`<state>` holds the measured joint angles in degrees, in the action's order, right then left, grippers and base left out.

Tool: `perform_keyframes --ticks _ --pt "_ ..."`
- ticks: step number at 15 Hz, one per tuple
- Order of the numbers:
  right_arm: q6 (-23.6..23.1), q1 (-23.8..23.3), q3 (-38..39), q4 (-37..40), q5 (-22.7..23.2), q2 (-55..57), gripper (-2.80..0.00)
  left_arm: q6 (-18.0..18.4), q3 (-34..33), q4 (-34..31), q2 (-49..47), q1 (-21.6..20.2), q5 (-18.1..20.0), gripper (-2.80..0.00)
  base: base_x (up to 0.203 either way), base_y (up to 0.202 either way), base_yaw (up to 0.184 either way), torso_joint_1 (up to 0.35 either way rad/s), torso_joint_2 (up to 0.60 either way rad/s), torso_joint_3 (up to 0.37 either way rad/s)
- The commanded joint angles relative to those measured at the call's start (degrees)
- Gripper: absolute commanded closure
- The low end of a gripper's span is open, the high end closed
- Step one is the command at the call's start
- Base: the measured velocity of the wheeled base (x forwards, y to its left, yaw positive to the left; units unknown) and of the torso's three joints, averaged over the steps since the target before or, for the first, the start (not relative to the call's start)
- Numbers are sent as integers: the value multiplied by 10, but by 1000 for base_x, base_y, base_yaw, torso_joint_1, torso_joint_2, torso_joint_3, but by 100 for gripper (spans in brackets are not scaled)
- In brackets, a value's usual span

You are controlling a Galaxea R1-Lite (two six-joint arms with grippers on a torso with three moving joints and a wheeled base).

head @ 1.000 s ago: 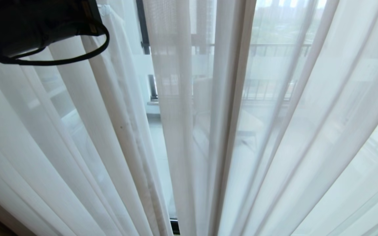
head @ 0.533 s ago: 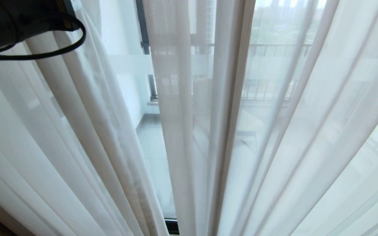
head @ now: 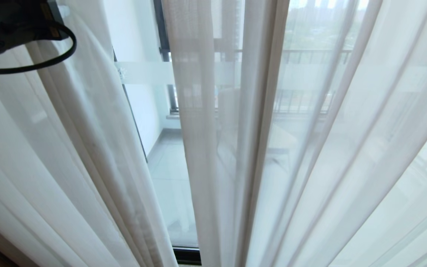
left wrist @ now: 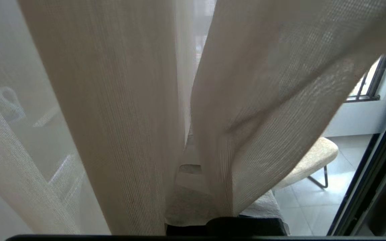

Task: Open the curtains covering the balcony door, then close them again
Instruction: Pull the inner curtains open on both sides

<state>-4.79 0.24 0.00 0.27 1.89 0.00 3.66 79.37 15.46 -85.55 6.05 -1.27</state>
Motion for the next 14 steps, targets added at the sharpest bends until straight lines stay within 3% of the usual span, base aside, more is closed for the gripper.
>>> perform_keyframes --ticks 1,14 --pt "0 0 0 0 0 0 0 0 -12 0 13 -12 0 0 0 0 0 0 0 0" --pt "0 0 0 0 0 0 0 -1 -26 -1 18 -22 1 0 0 0 0 0 0 0"
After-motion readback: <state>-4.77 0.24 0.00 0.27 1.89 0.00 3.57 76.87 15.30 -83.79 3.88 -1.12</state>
